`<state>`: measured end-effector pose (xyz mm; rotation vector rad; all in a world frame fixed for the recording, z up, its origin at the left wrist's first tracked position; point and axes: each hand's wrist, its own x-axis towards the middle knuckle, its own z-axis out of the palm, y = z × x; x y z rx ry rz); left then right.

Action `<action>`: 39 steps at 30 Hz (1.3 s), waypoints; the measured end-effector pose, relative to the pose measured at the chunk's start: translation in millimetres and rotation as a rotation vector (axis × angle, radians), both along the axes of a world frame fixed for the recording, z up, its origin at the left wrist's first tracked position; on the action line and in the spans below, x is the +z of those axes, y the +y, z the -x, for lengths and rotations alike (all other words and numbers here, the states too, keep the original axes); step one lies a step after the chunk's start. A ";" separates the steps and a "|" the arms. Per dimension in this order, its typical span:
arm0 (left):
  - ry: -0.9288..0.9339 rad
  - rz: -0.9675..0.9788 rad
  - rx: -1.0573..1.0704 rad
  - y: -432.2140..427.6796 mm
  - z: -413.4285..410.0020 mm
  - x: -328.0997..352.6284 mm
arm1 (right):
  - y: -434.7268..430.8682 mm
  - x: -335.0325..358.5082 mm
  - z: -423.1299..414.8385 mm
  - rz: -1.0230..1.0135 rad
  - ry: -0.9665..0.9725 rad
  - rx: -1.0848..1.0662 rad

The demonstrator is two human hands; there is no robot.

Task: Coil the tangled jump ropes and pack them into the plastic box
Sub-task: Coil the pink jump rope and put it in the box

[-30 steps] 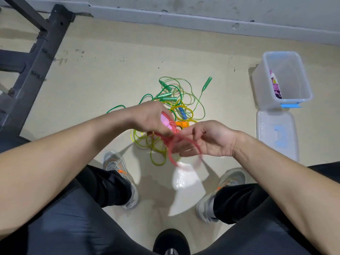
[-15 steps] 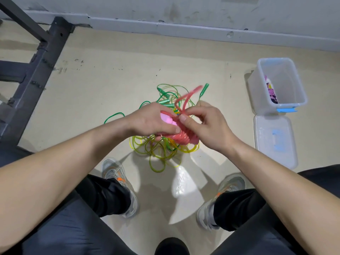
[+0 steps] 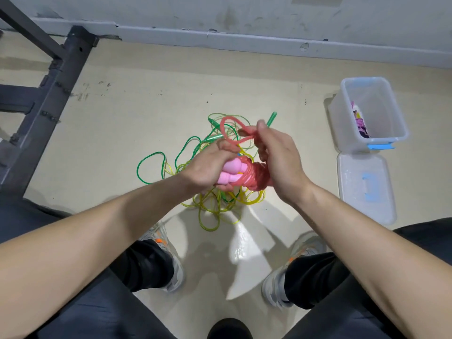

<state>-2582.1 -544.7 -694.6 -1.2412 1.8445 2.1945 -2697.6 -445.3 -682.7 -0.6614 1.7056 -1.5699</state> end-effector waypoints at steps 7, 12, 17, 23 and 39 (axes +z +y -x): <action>0.033 0.035 0.235 0.1 7.6 -3.8 | -5.4 -12.6 -0.6 -0.046 0.001 -0.123; -0.031 -0.052 0.306 -4.2 6.4 -0.7 | -4.7 -22.9 -0.7 -0.068 -0.005 -0.159; -0.039 -0.171 0.359 -4.0 8.0 -2.0 | -4.5 -27.7 8.4 -0.026 -0.112 -0.188; -0.083 -0.108 0.361 -15.9 5.9 -4.7 | -6.1 -27.5 8.7 0.023 -0.424 -0.164; -0.036 -0.072 0.060 -27.3 4.6 -0.7 | -4.9 -23.8 17.6 0.055 -0.776 -0.253</action>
